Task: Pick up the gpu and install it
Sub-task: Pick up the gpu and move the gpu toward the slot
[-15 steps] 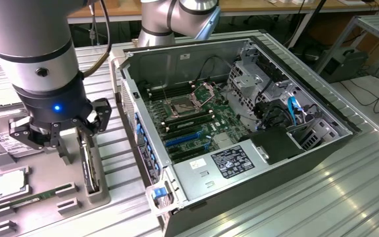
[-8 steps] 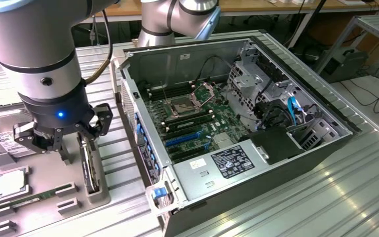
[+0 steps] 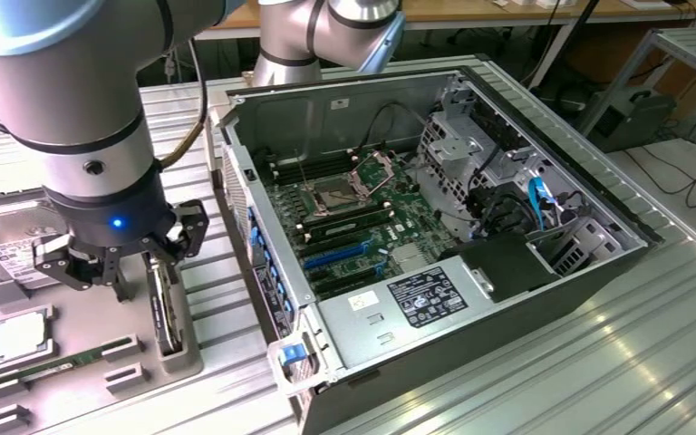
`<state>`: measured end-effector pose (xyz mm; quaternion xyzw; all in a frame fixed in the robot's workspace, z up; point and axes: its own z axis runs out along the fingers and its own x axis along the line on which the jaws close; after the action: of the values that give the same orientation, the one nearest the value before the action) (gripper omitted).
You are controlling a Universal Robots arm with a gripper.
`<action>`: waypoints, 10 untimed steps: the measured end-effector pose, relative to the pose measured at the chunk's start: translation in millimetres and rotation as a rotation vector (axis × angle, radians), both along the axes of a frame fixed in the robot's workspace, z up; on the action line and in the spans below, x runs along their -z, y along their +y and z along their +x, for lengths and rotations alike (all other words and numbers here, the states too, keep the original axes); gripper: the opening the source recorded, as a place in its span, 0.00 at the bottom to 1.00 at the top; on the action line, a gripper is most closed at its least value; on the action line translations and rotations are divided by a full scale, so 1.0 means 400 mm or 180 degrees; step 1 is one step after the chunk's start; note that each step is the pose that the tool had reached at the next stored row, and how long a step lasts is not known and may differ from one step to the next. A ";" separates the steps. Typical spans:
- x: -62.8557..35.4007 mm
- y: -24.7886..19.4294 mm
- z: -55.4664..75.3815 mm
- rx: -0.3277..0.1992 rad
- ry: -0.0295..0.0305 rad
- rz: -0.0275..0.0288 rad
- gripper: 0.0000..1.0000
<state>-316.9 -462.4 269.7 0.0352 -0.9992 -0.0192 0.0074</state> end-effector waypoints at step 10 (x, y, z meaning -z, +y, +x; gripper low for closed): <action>0.060 0.003 0.002 0.0003 0.0000 0.0000 0.55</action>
<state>-316.1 -461.1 245.8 0.0348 -0.9992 -0.0193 0.0073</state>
